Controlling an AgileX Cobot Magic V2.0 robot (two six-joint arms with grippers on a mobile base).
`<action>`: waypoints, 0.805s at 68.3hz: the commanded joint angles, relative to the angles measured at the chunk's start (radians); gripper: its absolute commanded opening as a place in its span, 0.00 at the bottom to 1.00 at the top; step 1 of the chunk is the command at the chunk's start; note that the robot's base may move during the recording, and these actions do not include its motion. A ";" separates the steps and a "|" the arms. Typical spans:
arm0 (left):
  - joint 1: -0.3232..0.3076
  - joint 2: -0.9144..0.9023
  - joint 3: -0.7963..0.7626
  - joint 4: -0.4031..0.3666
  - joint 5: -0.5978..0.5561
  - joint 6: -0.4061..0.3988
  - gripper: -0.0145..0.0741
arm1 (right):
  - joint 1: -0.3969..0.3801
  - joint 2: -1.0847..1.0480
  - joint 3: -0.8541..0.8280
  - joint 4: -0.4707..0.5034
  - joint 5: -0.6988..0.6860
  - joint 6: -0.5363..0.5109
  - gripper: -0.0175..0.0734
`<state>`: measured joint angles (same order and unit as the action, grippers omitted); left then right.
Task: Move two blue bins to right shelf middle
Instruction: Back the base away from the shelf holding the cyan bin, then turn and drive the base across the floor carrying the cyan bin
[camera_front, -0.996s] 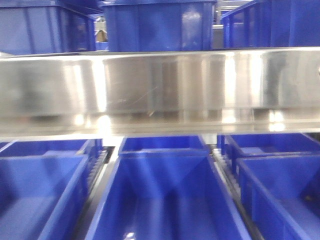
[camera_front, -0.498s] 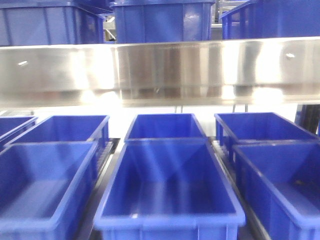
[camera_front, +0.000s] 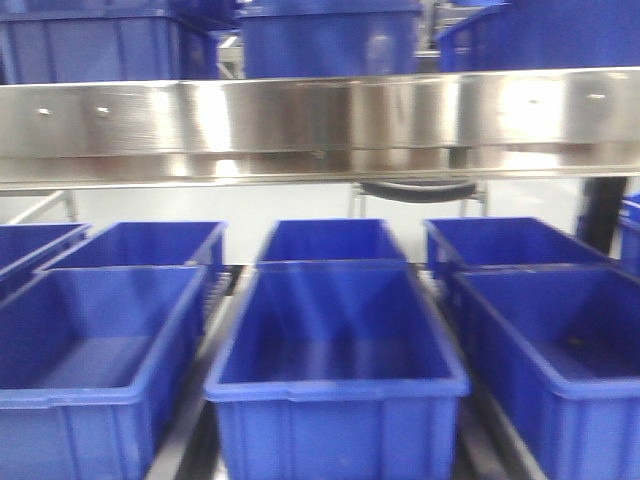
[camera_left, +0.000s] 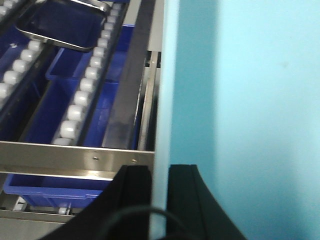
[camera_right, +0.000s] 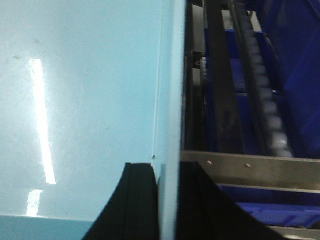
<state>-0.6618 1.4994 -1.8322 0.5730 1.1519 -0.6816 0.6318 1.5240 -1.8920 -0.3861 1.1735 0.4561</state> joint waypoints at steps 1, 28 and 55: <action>0.000 -0.016 -0.014 0.041 -0.078 -0.007 0.04 | 0.005 -0.023 -0.022 -0.009 -0.083 -0.006 0.01; 0.000 -0.016 -0.014 0.041 -0.078 -0.007 0.04 | 0.005 -0.023 -0.022 -0.009 -0.083 -0.006 0.01; 0.000 -0.016 -0.014 0.041 -0.078 -0.007 0.04 | 0.005 -0.023 -0.022 -0.009 -0.083 -0.006 0.01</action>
<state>-0.6618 1.4994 -1.8322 0.5730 1.1519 -0.6816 0.6318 1.5240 -1.8920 -0.3861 1.1729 0.4561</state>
